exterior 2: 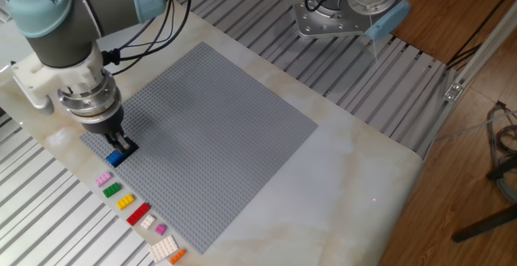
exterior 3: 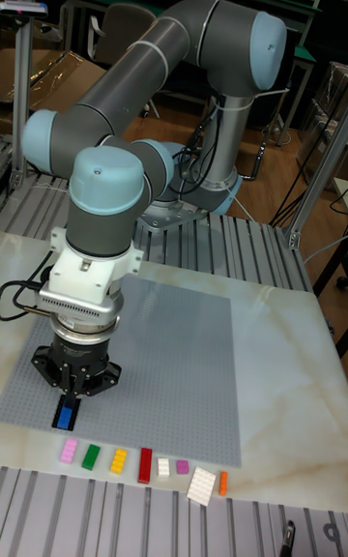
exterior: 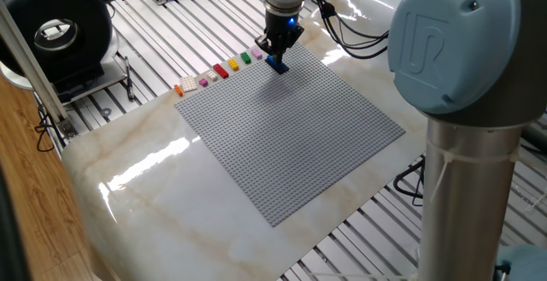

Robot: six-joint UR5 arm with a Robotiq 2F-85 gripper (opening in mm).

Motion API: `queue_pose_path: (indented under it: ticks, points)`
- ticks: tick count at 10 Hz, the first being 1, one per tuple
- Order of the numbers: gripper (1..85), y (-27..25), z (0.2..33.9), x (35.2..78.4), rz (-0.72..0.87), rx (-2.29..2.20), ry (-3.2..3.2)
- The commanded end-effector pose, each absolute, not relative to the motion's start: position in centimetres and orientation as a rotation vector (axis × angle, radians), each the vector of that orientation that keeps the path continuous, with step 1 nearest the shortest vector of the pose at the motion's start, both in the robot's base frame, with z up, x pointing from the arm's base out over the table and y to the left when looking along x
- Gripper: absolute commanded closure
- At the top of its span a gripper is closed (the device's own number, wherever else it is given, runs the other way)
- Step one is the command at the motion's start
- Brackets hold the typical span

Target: Stack small Lego blocks one on top of the other

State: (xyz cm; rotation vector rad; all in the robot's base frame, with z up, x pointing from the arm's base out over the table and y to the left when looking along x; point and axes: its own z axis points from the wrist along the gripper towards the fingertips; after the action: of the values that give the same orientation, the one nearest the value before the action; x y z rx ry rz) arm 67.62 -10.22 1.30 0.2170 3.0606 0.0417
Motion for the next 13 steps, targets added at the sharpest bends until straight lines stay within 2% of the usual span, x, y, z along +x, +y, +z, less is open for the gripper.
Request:
queue_pose_path:
  ticks: [1, 5, 8, 13]
  points:
    - [84.7, -10.0, 0.8, 68.2, 0.085, 0.206, 3.023]
    - [84.7, -10.8, 1.4, 67.3, 0.035, 0.196, 3.053]
    - [84.7, -11.2, 3.6, 65.9, -0.010, 0.239, 3.126]
    - [84.7, -12.8, 3.4, 66.5, -0.062, 0.159, 3.148]
